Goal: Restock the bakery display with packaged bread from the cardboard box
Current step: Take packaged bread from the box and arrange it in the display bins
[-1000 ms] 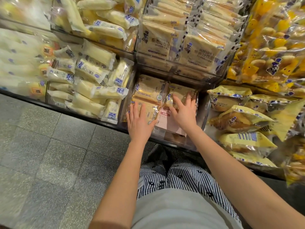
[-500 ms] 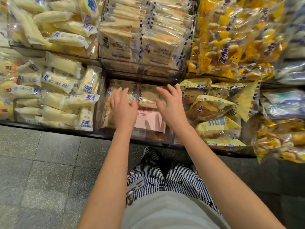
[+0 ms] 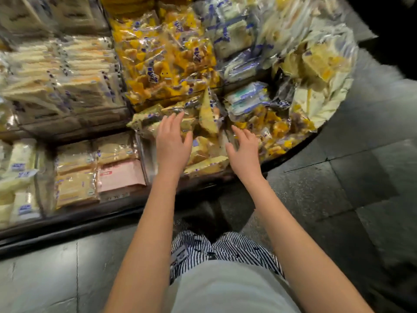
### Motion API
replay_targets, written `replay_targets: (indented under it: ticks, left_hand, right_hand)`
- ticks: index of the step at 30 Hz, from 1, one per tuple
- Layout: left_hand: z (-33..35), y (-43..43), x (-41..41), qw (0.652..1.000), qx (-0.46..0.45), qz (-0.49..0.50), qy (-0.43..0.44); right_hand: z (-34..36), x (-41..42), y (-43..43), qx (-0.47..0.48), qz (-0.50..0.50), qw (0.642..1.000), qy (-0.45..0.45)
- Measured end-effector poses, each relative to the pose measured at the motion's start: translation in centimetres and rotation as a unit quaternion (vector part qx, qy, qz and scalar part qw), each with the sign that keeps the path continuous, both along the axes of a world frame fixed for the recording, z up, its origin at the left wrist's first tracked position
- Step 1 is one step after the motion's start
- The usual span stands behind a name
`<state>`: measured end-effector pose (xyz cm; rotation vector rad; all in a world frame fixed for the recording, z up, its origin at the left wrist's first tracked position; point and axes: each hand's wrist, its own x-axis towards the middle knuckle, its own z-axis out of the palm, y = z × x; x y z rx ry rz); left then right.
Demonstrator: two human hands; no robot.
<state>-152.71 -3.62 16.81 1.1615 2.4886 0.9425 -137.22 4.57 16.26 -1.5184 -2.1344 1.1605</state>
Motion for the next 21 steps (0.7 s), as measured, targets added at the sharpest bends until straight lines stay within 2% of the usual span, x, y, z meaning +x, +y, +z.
replay_targets:
  ticks: [6, 10, 16, 21]
  left_hand:
    - [-0.7, 7.4, 13.5, 0.989, 0.001, -0.149, 0.022]
    - [-0.6, 11.8, 22.4, 0.969, -0.001, -0.244, 0.041]
    - [0.9, 17.0, 35.4, 0.913, 0.033, -0.403, 0.049]
    - [1.0, 20.8, 46.7, 0.852, 0.026, -0.52, 0.047]
  right_hand:
    - [-0.4, 15.3, 4.3, 0.004, -0.125, 0.992, -0.004]
    - [-0.7, 25.2, 6.3, 0.001, -0.216, 0.976, -0.019]
    - [-0.7, 38.0, 6.2, -0.001, -0.371, 0.929, 0.012]
    - [-1.2, 48.0, 4.2, -0.001, -0.496, 0.868, 0.008]
